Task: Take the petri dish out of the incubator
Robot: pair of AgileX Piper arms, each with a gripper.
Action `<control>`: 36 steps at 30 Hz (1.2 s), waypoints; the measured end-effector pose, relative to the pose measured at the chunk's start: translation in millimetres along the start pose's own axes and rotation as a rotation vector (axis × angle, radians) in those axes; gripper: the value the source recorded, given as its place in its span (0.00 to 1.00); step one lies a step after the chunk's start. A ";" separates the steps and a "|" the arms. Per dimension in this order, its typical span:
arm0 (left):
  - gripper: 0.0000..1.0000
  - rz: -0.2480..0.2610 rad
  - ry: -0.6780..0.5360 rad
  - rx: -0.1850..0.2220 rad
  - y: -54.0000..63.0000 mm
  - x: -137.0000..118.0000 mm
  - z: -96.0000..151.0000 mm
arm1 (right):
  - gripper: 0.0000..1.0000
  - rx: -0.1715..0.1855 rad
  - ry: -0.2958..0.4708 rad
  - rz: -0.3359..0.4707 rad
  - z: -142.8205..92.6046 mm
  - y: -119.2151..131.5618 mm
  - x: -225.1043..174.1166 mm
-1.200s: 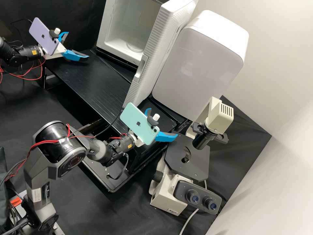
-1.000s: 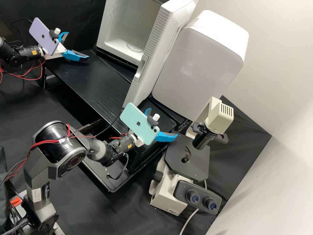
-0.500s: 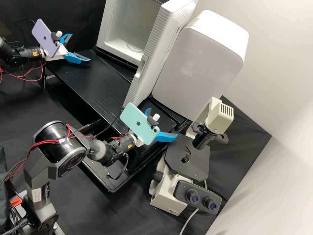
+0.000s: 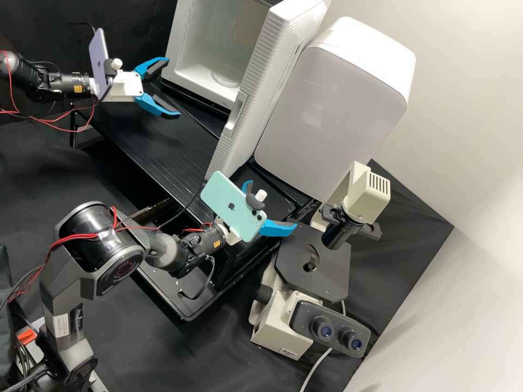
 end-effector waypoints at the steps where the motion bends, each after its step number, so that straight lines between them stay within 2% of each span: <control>1: 1.00 0.004 -0.033 0.003 1.0 8.1 1.2 | 1.00 0.000 0.000 0.000 0.0 0.0 0.0; 6: 1.00 0.009 -0.095 -0.022 0.6 35.7 3.7 | 1.00 0.000 0.000 0.000 0.0 0.0 0.0; 8: 1.00 0.003 -0.102 -0.047 0.1 45.5 4.2 | 1.00 0.000 0.000 0.000 0.0 0.0 0.0; 13: 1.00 -0.049 -0.078 -0.137 -4.7 66.8 -0.9 | 1.00 0.000 0.000 0.000 0.0 0.0 0.0; 16: 1.00 -0.089 -0.048 -0.164 -8.2 75.1 -6.4 | 1.00 0.000 0.000 0.000 0.0 0.0 0.0; 21: 1.00 -0.104 0.024 -0.194 -7.1 82.6 -23.7 | 1.00 0.000 0.000 0.000 0.0 0.0 0.0; 27: 1.00 -0.079 0.150 -0.262 -0.7 85.8 -52.1 | 1.00 0.000 0.000 0.000 0.0 0.0 0.0; 30: 1.00 -0.061 0.172 -0.266 2.9 89.0 -61.0 | 1.00 0.000 0.000 0.000 0.0 0.0 0.0; 36: 1.00 -0.058 0.194 -0.251 7.5 102.2 -70.3 | 1.00 0.000 0.000 0.000 0.0 0.0 0.0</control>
